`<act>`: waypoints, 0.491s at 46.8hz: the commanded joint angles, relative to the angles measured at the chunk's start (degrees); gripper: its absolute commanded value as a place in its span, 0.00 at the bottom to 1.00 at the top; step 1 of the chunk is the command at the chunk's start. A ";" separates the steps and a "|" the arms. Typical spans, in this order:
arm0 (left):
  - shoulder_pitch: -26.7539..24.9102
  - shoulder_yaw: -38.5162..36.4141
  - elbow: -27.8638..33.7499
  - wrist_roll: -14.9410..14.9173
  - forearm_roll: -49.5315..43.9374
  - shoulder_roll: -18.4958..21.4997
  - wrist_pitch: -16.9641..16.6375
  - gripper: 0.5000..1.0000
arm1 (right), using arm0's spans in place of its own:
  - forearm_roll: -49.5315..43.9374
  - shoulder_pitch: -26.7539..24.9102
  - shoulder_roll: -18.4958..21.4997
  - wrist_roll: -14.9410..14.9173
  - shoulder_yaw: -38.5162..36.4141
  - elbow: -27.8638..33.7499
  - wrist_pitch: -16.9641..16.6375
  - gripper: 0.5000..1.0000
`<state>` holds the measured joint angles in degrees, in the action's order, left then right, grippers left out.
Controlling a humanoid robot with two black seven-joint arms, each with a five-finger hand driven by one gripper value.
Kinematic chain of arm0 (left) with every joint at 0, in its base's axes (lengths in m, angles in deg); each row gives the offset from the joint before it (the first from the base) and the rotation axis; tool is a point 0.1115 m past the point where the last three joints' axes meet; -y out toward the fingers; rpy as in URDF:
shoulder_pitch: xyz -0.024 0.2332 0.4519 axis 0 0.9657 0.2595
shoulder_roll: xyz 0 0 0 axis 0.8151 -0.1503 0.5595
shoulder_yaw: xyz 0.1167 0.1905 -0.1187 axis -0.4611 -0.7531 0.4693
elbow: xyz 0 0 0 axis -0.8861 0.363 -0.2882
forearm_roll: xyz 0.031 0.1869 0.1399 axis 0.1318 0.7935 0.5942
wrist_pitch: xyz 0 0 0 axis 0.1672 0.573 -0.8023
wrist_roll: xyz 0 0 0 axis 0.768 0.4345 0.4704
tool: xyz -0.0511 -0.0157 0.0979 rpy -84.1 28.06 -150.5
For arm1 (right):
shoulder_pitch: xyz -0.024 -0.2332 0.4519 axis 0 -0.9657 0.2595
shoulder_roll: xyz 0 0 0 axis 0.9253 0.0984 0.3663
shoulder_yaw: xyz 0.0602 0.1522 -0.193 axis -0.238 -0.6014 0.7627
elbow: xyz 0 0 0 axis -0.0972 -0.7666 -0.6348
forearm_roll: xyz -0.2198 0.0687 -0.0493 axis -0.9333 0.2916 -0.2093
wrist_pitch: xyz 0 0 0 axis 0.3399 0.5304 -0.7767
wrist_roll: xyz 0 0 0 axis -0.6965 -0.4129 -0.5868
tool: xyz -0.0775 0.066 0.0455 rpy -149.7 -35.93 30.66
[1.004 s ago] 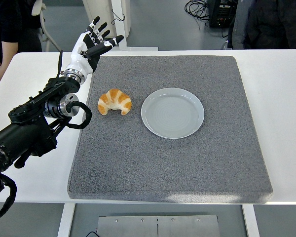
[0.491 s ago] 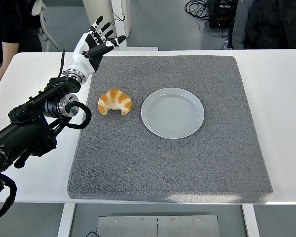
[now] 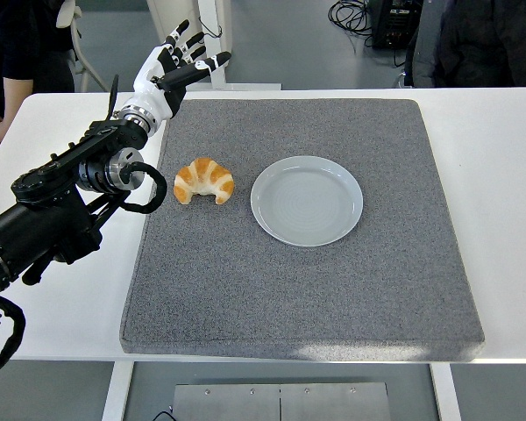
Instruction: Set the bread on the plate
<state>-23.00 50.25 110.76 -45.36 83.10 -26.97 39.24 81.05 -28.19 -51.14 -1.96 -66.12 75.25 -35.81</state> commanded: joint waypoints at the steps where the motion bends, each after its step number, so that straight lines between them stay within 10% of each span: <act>1: -1.18 -4.82 5.35 -0.77 1.40 3.66 -3.00 0.89 | 0.00 0.01 0.00 0.00 0.00 0.00 0.00 1.00; 23: -18.31 -34.09 26.71 -3.58 1.58 20.19 -9.87 0.88 | 0.00 0.01 0.00 0.00 0.09 0.00 0.00 1.00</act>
<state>-39.19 20.03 134.41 -48.53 84.64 -8.88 29.36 81.05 -28.18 -51.15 -1.95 -66.02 75.26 -35.81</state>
